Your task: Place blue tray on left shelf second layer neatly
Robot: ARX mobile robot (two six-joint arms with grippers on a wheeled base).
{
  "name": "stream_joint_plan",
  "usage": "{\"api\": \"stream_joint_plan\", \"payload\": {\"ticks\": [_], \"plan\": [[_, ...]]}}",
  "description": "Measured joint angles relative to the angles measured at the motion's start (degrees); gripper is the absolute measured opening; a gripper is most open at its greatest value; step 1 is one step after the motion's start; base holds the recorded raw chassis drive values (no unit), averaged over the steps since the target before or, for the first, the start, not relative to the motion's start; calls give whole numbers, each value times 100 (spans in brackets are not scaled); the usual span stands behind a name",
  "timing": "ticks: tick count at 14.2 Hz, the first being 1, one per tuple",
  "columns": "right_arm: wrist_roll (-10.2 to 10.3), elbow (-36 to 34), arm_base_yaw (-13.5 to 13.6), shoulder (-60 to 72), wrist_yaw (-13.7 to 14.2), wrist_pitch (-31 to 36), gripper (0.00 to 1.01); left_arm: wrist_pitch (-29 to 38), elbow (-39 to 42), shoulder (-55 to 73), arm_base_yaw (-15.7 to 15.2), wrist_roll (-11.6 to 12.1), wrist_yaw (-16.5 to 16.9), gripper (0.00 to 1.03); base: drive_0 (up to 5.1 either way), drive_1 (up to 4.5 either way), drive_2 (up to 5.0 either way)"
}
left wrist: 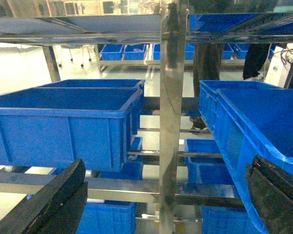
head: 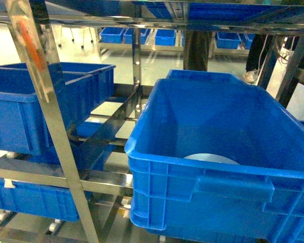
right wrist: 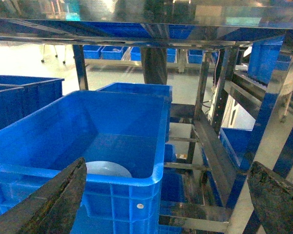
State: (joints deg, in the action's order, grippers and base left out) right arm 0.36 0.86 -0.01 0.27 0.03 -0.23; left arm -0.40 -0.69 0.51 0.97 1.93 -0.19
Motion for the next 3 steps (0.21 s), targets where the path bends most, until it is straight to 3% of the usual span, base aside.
{"api": "stream_joint_plan", "payload": {"ticks": [3], "plan": [[0,0,0,0,0,0,98,0,0,0,0,0,0,98,0,0,0]]}}
